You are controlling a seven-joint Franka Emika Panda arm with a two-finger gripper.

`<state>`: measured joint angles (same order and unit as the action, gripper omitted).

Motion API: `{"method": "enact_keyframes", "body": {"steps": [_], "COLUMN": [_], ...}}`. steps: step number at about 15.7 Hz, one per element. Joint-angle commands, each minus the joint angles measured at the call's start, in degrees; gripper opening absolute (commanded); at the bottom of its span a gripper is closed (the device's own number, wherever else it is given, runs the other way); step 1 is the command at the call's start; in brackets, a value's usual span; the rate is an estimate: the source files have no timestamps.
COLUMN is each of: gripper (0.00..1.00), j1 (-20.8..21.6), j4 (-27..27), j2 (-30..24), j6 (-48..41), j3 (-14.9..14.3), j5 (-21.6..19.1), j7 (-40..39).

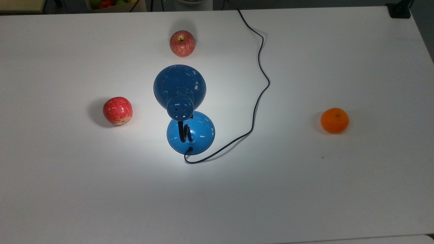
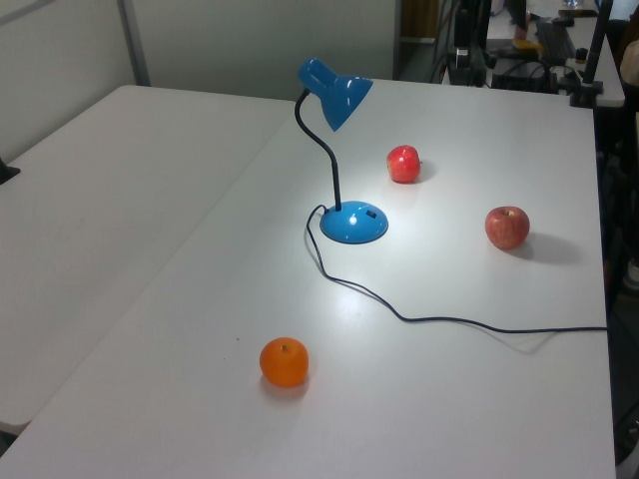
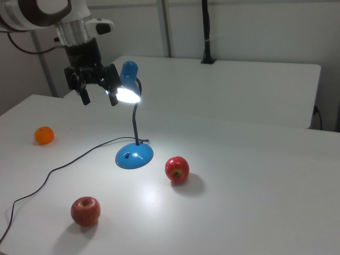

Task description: Turn off lamp

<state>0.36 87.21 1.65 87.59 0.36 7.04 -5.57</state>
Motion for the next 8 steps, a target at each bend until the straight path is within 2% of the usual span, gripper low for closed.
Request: {"method": "enact_keyframes", "body": {"steps": [1, 8], "gripper": [1.00, 1.00], "j1": [0.3, 0.3], "j4": [-0.2, -0.1], "j2": [-0.2, -0.2], "j6": [-1.5, -1.5], "j3": [-0.2, -0.2], "j5": [-0.4, -0.5], "j7": [-0.8, -1.2]}}
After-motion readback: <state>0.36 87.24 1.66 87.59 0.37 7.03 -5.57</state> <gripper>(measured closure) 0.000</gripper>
